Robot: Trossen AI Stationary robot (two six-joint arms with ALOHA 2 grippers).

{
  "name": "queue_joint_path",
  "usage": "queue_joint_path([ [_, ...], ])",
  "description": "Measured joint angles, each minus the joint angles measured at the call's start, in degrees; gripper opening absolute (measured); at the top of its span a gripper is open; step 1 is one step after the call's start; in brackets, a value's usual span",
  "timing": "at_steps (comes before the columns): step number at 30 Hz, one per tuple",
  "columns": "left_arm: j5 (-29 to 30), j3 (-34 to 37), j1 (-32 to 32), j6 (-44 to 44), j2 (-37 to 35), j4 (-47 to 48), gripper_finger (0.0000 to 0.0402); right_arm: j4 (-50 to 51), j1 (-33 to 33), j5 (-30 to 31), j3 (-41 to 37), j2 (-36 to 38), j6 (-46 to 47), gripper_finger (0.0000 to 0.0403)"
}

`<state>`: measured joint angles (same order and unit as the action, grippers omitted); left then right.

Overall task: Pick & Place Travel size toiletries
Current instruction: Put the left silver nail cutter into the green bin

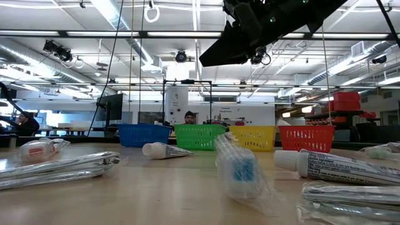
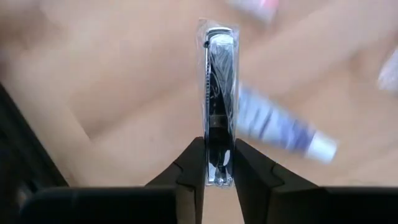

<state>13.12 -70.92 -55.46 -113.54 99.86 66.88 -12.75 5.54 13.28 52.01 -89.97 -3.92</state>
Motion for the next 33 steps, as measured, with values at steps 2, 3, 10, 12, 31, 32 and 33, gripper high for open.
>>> queue_joint_path([
  [2,2.17,-1.81,1.39,2.90,0.00,3.59,0.0070,0.00,0.00,0.02,0.00,0.00,0.01,0.0163],
  [3,2.65,-2.33,2.25,4.71,-0.03,5.02,0.0070,0.00,0.00,0.02,0.00,0.00,0.00,0.0163],
  [10,6.56,-2.75,10.73,20.54,-0.07,8.18,0.0069,0.04,0.00,-0.08,0.00,0.00,0.08,0.0161],
  [12,9.33,-2.77,13.75,26.40,-0.07,8.07,0.0069,0.45,0.06,-1.25,0.00,0.00,0.70,0.0161],
  [31,13.08,-2.81,45.57,96.70,-7.30,-19.87,0.0070,23.66,3.35,-4.35,-0.02,0.00,20.02,0.0158],
  [32,11.66,-2.81,47.52,98.46,-7.24,-22.21,0.0070,23.69,3.60,-4.36,-0.02,0.00,20.02,0.0158],
  [33,10.49,-2.79,49.46,100.02,-7.17,-23.78,0.0069,23.74,3.86,-4.35,-0.02,0.00,20.07,0.0158],
])
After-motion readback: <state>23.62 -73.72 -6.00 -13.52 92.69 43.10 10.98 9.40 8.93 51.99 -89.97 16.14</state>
